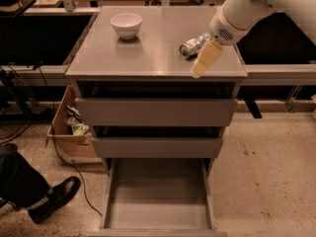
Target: Place redbull can into bottom drawer
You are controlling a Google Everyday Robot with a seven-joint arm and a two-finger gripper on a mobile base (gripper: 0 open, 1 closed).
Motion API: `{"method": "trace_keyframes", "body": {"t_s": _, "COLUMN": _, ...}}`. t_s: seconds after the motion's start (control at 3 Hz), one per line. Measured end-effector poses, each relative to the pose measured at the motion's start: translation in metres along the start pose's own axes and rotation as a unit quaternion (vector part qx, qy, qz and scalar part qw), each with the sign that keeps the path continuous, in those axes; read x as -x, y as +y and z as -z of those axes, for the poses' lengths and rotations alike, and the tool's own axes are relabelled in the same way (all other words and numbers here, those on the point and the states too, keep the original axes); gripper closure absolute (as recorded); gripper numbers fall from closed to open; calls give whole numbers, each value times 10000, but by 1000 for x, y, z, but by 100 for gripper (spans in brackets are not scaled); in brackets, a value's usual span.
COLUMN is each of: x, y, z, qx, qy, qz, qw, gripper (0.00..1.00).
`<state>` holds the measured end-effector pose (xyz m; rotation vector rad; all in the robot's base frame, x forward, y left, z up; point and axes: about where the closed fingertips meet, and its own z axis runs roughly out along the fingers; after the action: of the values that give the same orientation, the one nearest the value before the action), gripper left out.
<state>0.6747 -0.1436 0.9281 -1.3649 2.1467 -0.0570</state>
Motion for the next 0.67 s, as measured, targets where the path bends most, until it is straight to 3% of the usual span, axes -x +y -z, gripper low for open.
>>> {"method": "trace_keyframes", "body": {"t_s": 0.33, "x": 1, "y": 0, "z": -9, "qx": 41, "qy": -112, "qz": -119, "qw": 9999, "gripper": 0}}
{"method": "trace_keyframes", "body": {"t_s": 0.67, "x": 14, "y": -17, "z": -27, "qx": -236, "qy": -394, "qz": -656, "qw": 9968, "gripper": 0}}
